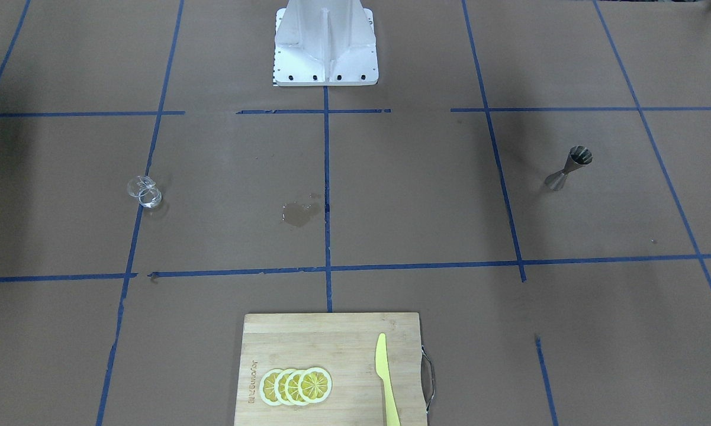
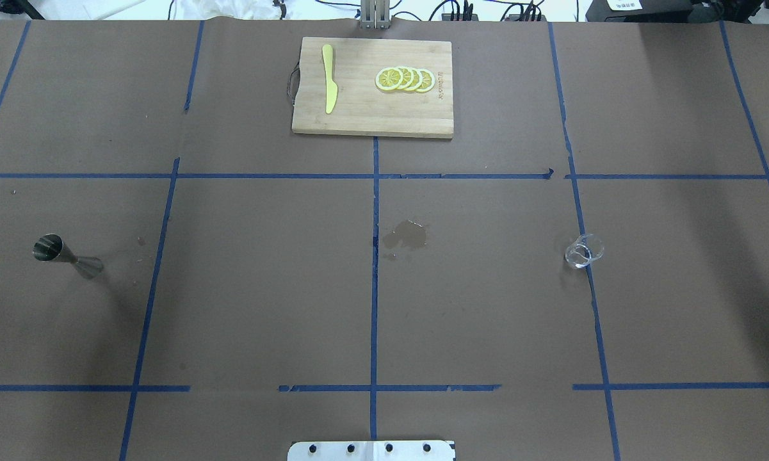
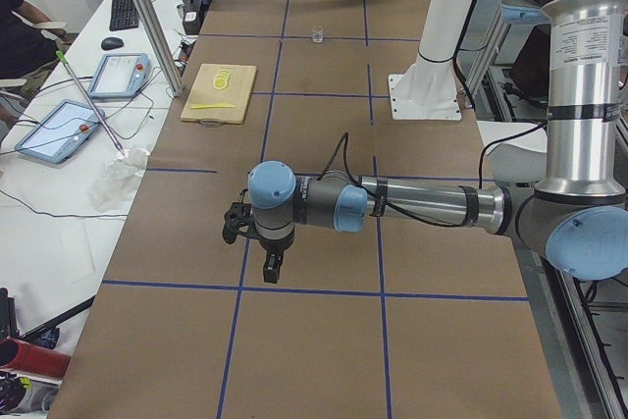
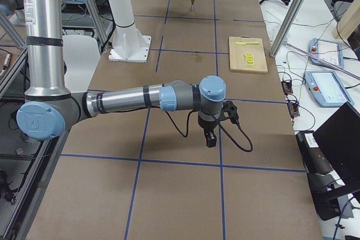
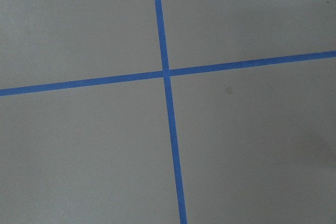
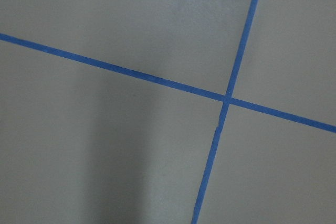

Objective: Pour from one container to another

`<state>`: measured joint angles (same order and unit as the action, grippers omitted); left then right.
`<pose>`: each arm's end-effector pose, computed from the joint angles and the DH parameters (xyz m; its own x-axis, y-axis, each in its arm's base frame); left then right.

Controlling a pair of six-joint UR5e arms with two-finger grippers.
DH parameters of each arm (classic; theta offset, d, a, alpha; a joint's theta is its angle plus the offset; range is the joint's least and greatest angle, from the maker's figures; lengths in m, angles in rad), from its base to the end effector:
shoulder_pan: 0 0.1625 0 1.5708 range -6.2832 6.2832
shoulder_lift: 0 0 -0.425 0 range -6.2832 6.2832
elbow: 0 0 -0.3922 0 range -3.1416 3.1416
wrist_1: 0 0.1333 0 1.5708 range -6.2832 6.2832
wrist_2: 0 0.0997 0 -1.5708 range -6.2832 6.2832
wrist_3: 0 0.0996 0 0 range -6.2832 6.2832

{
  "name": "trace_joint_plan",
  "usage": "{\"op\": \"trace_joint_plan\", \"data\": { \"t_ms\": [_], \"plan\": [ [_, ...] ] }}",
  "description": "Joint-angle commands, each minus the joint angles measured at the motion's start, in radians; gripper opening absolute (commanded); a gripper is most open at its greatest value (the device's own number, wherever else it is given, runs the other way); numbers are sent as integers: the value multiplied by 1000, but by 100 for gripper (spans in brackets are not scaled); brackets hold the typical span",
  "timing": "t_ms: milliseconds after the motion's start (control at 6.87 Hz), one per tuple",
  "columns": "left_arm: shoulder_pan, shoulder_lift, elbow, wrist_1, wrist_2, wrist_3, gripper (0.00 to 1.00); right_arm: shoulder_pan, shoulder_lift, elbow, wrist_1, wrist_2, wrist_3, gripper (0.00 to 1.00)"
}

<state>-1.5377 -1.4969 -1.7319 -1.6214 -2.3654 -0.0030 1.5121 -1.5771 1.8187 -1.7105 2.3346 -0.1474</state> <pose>-0.0467 -0.4695 0.6076 0.6970 0.1182 -0.7072 -0.0307 0.9903 0.1353 0.0359 -0.4876 0.5551 0.7005 -0.2572 0.6657 0.1630 0.9658 0.2017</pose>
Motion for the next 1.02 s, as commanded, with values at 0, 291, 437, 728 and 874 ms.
{"op": "trace_joint_plan", "data": {
  "t_ms": [0,291,437,728,874],
  "plan": [
    [2,-25,-15,0,0,-6,100,-19,8,92,-112,15,0,100],
    [1,-22,-8,0,-1,-8,100,9,-54,225,-77,14,3,100],
    [4,-25,11,-3,-3,-8,100,7,-95,217,-81,6,3,100],
    [4,-25,-21,0,-23,-8,100,5,-62,87,-69,6,2,100],
    [2,-16,-31,0,-25,-5,100,7,-57,80,-69,15,3,100]
  ]
}}
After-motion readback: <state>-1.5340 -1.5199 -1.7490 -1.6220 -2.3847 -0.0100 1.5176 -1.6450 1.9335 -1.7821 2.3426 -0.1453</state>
